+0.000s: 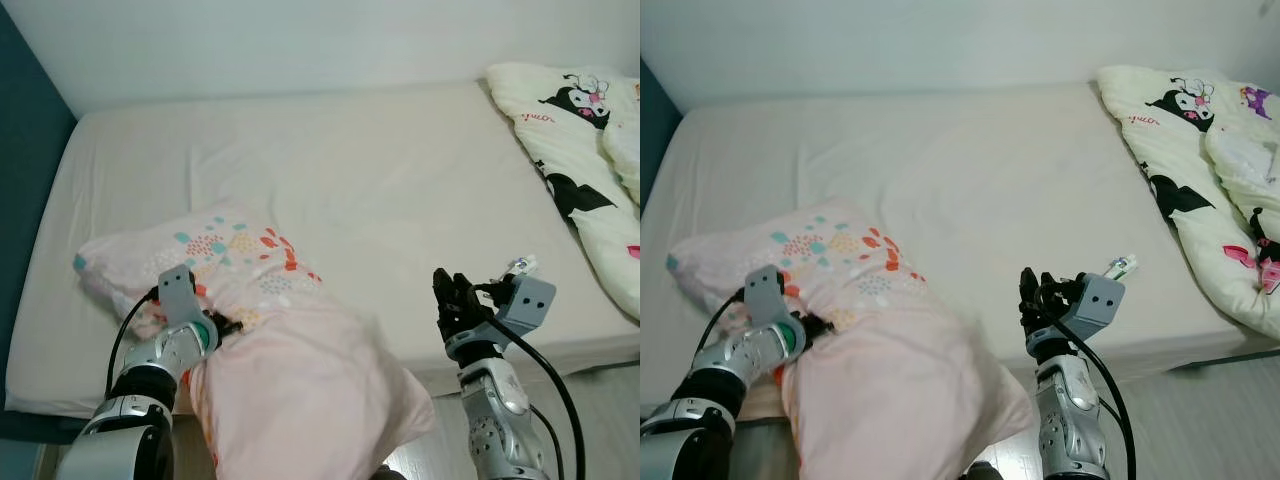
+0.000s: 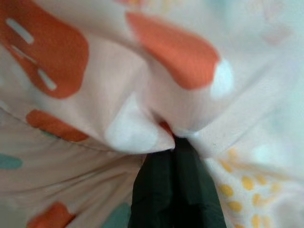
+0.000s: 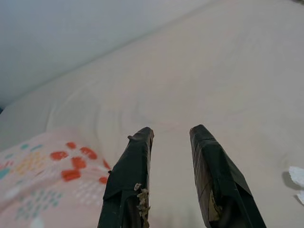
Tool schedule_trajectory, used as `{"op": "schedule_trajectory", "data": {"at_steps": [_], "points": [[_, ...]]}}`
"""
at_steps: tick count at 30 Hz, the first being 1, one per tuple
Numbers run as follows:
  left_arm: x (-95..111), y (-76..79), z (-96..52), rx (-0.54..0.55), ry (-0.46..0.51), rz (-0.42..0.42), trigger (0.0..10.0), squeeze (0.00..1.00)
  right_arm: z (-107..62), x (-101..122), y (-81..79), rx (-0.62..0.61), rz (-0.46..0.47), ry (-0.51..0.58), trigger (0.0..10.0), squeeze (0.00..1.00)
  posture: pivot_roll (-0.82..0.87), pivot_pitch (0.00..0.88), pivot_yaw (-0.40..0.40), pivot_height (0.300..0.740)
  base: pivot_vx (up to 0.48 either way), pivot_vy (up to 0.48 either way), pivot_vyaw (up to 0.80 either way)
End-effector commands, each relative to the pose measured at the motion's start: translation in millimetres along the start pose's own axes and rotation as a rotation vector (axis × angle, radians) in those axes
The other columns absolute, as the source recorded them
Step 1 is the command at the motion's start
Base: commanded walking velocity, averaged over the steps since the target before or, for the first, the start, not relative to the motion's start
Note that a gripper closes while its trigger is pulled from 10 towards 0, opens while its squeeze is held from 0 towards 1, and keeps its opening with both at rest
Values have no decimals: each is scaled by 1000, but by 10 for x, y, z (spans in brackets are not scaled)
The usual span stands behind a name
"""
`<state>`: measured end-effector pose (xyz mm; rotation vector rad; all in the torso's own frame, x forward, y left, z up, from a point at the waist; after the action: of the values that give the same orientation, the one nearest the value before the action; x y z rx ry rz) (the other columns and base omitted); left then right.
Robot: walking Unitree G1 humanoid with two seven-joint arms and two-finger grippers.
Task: Clean up the room
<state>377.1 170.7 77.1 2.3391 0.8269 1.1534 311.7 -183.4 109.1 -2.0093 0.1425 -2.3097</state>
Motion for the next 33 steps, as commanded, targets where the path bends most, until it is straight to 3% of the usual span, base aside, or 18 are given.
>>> {"op": "schedule_trajectory", "data": {"at_steps": [1,4,5,6,8,9,10,11,14,20,23,25,27,28,29,30,31,33], "points": [[257,498,-99,-134,49,46,10000,0,-21,-58,29,-5,5,-25,10000,0,-40,155,71,739,0,0,0],[325,630,-137,-153,75,114,10000,0,-12,-52,27,-4,4,-23,10000,0,-40,155,71,739,0,0,0],[468,832,-226,-206,174,217,10000,0,-2,-38,23,-2,2,-18,10000,0,-40,155,71,739,0,0,0],[468,832,-226,-206,174,217,10000,0,-2,-38,23,-2,2,-18,10000,0,-40,155,71,739,0,0,0],[693,1304,-508,-366,369,400,10000,0,11,2,11,2,-7,-2,10000,0,-47,147,74,739,0,0,0],[693,1304,-508,-366,369,400,10000,0,11,2,11,2,-7,-2,10000,0,-47,147,74,739,0,0,0],[772,1526,-687,-451,478,521,10000,0,15,29,2,7,-21,8,10000,0,-47,147,74,739,0,0,0],[772,1526,-687,-451,478,521,10000,0,15,29,2,7,-21,8,10000,0,-47,147,74,739,0,0,0],[863,1871,-1022,-532,722,849,10000,0,32,106,-25,20,-54,37,10000,0,-47,147,74,739,0,0,0],[848,1962,-1093,-539,735,936,10000,0,54,149,-40,26,-56,50,10000,0,-50,141,73,739,0,0,0],[673,1920,-1028,-537,632,972,10000,0,67,164,-39,27,-58,56,10000,0,-52,143,75,739,0,0,0],[673,1920,-1028,-537,632,972,10000,0,67,164,-39,27,-58,56,10000,0,-52,143,75,739,0,0,0],[652,1918,-1050,-528,684,1014,10000,0,66,166,-28,24,-58,57,10000,0,-52,143,75,739,0,0,0],[704,1961,-1122,-490,837,1137,10000,0,65,165,-13,20,-60,57,10000,0,-48,140,69,739,0,0,0],[752,2020,-1186,-485,931,1196,10000,0,67,168,-2,19,-64,57,10000,0,-48,140,69,739,0,0,0],[752,2020,-1186,-485,931,1196,10000,0,67,168,-2,19,-64,57,10000,0,-48,140,69,739,0,0,0],[782,2069,-1238,-490,995,1243,10000,0,71,174,5,17,-66,57,10000,0,-48,140,69,739,0,0,0],[805,2098,-1259,-506,998,1217,10000,0,77,184,17,11,-69,60,10000,0,-55,132,68,739,0,0,0]]}}
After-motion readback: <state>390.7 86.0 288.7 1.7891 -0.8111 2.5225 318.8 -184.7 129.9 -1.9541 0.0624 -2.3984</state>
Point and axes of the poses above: a point about 5 cm out from each wrist's last joint towards the gripper, its own z axis pointing out of the wrist towards the gripper, its own x axis along the axis of the wrist's last joint, y = z × x, the point moved 2 cm from there along z, pointing out of the wrist towards the gripper, and after that the axes turned 14 degrees about -z, right-handed, at the moved point
